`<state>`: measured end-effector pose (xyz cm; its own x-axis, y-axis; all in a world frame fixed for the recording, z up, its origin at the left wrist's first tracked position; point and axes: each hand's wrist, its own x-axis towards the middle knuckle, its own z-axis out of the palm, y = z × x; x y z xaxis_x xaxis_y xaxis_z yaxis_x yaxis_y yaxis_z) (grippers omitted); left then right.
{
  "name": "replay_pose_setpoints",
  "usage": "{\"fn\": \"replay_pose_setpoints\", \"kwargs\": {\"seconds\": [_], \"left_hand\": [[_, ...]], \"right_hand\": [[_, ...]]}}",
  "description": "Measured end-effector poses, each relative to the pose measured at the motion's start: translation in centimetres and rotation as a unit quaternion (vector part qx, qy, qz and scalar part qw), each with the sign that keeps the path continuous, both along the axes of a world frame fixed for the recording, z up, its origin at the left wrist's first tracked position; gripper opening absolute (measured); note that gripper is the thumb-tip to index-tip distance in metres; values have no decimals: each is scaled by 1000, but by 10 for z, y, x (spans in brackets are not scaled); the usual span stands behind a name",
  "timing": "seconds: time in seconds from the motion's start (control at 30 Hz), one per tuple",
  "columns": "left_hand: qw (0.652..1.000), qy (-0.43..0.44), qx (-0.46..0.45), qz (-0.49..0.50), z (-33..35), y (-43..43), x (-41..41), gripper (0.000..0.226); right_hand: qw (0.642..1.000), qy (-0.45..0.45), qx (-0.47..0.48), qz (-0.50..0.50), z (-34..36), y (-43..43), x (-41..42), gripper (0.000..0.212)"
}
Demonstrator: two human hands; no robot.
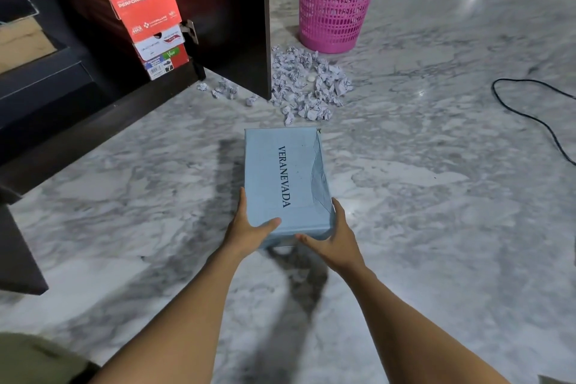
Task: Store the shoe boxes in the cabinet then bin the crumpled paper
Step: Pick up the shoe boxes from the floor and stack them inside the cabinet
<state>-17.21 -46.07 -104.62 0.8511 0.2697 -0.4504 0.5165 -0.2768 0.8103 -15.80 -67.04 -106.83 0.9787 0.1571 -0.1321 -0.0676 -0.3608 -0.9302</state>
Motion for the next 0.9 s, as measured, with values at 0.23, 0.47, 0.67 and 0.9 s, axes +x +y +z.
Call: {"fn": "replay_pose_setpoints", "kwargs": {"seconds": [0.23,0.47,0.67,0.9], "left_hand": [[998,-53,18,14,8,7,-2,105],[989,-126,59,56,45,27,4,89],[972,-201,86,80,110,51,18,67],[946,-278,132,105,211,88,38,95]], "right_hand": [[999,-13,-32,12,7,10,8,93],[996,-74,-43,26,45,39,38,101],[989,-142,-30,3,102,71,70,99],[973,-228,-23,2,205,111,101,99]]}}
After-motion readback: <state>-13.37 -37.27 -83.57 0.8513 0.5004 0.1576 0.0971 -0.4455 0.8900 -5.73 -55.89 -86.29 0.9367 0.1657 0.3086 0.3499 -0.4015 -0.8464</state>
